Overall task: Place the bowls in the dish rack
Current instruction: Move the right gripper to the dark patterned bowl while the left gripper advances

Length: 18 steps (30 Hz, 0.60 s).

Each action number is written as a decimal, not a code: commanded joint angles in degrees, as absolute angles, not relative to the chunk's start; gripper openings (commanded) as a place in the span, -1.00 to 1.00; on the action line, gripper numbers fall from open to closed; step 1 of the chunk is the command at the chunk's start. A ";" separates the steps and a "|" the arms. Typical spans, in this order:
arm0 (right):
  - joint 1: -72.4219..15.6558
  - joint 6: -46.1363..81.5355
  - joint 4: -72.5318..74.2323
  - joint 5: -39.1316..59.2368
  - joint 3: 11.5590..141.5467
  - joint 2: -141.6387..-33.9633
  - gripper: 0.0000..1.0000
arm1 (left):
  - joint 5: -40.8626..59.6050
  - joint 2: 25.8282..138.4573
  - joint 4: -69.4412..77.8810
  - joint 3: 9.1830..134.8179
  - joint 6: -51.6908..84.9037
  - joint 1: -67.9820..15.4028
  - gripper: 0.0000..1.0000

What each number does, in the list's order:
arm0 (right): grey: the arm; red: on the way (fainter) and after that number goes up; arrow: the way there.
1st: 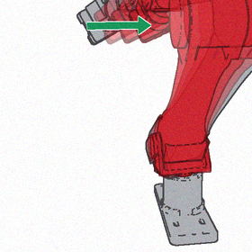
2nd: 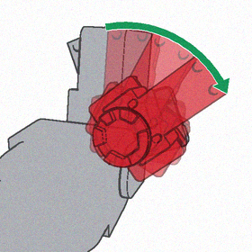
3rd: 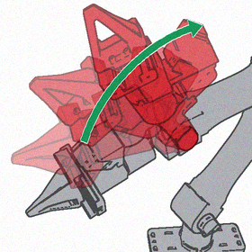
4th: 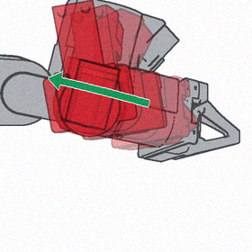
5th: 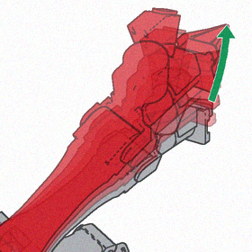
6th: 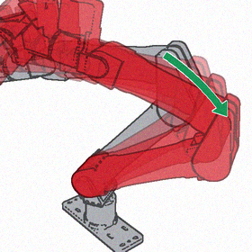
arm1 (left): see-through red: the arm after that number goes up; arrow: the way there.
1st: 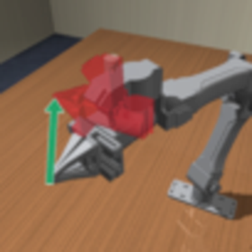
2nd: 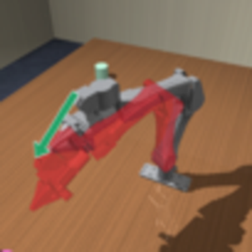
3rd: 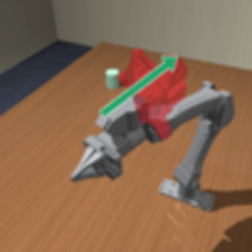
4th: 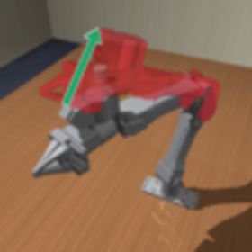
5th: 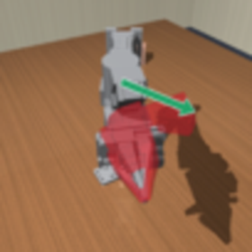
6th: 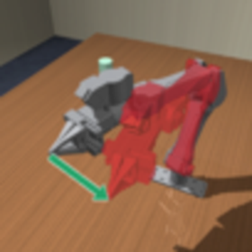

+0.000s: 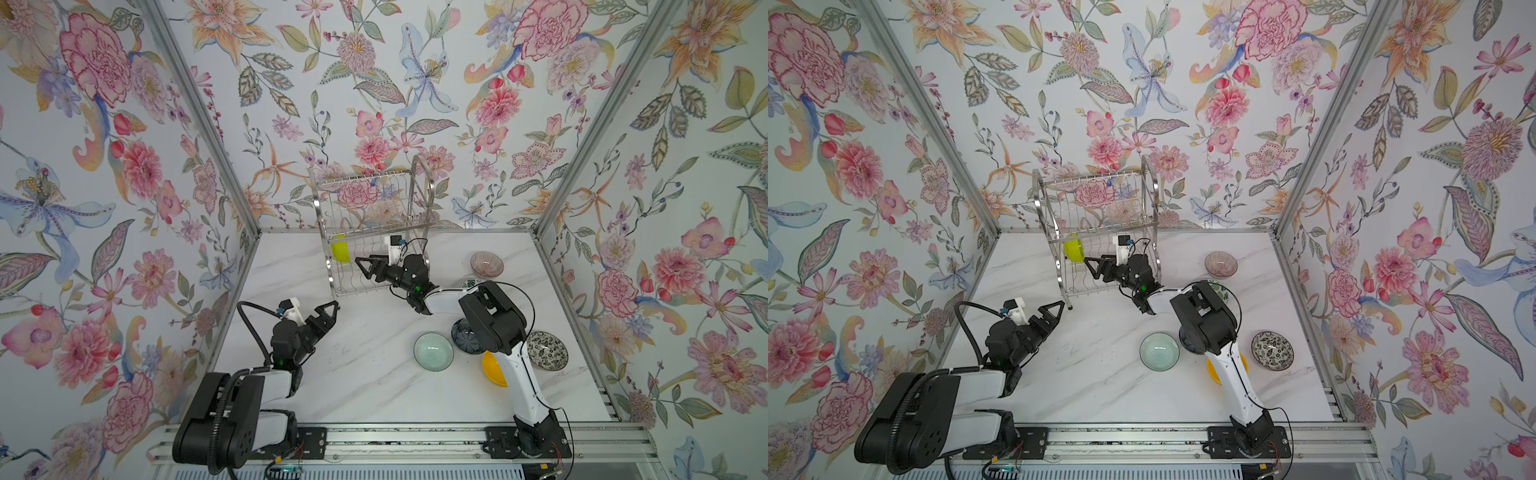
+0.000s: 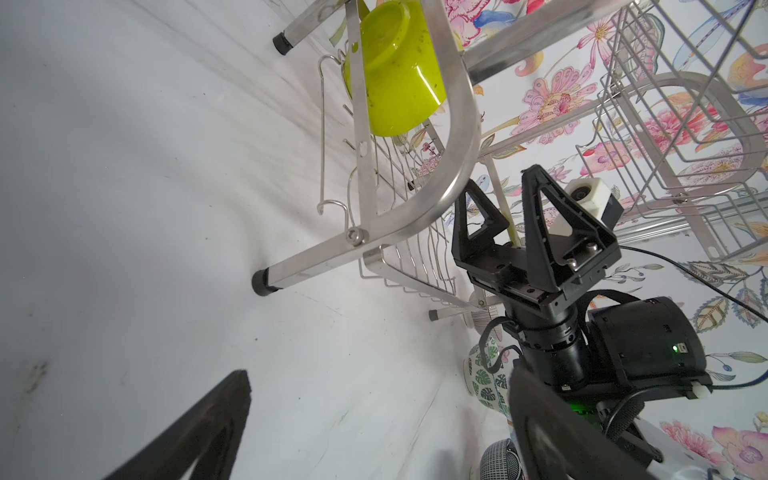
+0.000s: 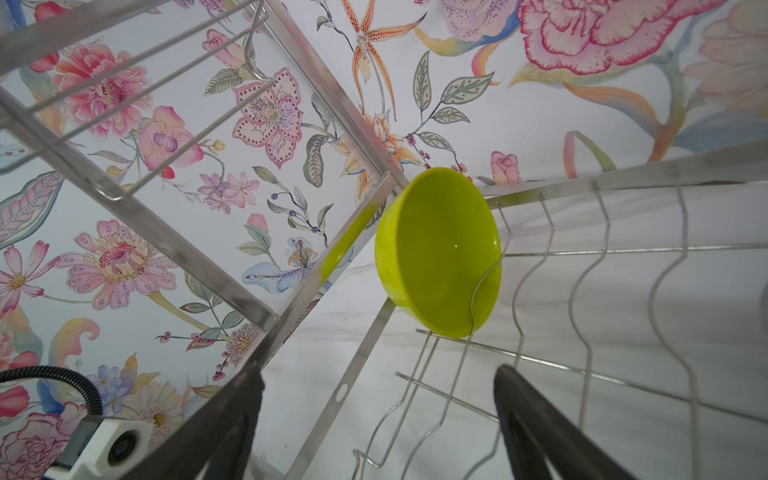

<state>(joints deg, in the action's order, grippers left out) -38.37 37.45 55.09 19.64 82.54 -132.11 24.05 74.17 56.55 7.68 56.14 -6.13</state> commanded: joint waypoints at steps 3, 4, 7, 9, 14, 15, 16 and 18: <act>-38.73 34.79 58.87 16.76 77.99 -126.34 0.86 | 21.99 72.61 56.17 7.09 54.05 -7.10 0.98; -38.76 34.74 59.30 16.41 76.88 -125.74 0.87 | 21.77 72.37 56.08 7.03 53.97 -7.17 0.98; -39.00 34.72 60.82 15.52 74.18 -124.34 0.94 | 20.96 71.23 55.34 6.69 53.55 -7.57 0.98; -39.26 34.01 60.53 14.87 72.85 -123.14 0.97 | 20.12 69.99 54.81 6.37 53.20 -8.06 0.98; -39.99 33.57 60.25 12.35 68.32 -120.11 0.97 | 17.54 66.21 52.95 5.52 51.80 -9.56 0.98; -40.19 33.50 60.02 11.65 67.22 -119.18 0.97 | 17.09 65.43 52.87 5.28 51.39 -10.11 0.98; -40.38 33.36 59.71 10.70 65.97 -118.27 0.97 | 16.55 64.60 52.66 5.13 50.95 -10.53 0.98; -40.57 32.88 58.44 8.90 63.64 -116.18 0.97 | 15.74 62.83 51.97 4.78 50.17 -11.42 0.98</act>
